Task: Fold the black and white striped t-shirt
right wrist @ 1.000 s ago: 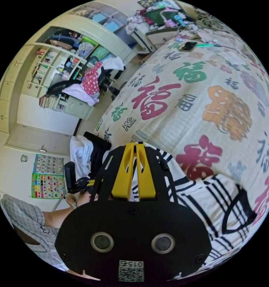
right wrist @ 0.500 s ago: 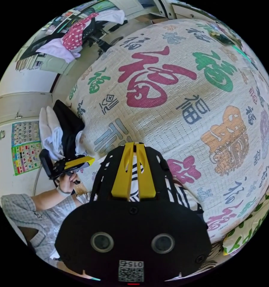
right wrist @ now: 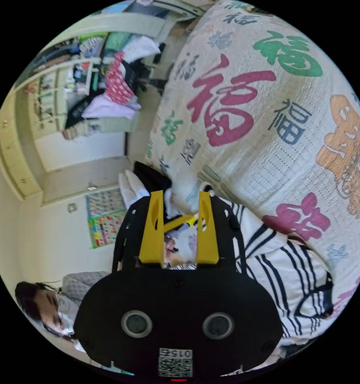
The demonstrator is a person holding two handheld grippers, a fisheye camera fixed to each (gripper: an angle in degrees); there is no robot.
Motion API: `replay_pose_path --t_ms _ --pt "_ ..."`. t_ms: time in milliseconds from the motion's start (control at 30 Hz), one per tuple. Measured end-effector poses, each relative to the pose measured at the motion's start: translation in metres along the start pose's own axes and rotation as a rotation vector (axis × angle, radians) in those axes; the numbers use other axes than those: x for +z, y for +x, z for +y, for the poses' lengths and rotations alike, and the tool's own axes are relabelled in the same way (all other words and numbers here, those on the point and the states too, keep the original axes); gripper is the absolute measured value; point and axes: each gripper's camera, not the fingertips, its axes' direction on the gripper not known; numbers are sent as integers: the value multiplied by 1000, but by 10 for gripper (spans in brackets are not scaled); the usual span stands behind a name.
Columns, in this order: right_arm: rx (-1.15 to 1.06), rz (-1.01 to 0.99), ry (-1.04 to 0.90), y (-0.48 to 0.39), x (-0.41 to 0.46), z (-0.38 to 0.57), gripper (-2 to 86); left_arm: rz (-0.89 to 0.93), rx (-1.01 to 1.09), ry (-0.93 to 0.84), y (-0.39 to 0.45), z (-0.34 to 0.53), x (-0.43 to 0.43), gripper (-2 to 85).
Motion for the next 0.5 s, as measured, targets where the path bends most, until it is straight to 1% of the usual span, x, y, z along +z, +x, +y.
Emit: replay_pose_path --t_ms 33,67,133,167,233,267,300,333,367,433,467,500 --pt "-5 -113 76 4 -11 13 78 -1 9 9 -1 4 -4 -3" --pt "-10 -158 109 6 -16 20 71 2 22 9 -2 13 -10 -5" --pt "-113 -265 243 5 -35 57 66 -2 40 5 -5 25 -12 -6" --pt "-154 -275 272 3 -39 70 64 -10 44 -9 -7 33 -13 -7" --pt "-348 -299 383 -8 -47 141 54 -44 26 -28 -10 44 -17 -8" --pt "-410 -315 418 -12 -48 165 43 -35 51 -35 -10 54 -24 -8" --pt "-542 -296 488 -24 -50 217 22 -19 101 -51 -8 66 -31 -8" --pt "-641 -187 552 -41 -48 275 12 -22 127 -65 -6 72 -34 -8" --pt "-666 -112 596 -48 -46 304 7 -45 180 -99 -3 87 -39 -8" --pt "-622 231 861 -74 -37 419 1 -88 248 -153 0 113 -46 -9" --pt "-590 309 937 -78 -33 446 0 -112 276 -186 2 130 -51 -9" --pt "-522 461 1117 -85 -24 495 -1 -131 302 -214 5 146 -54 -9"
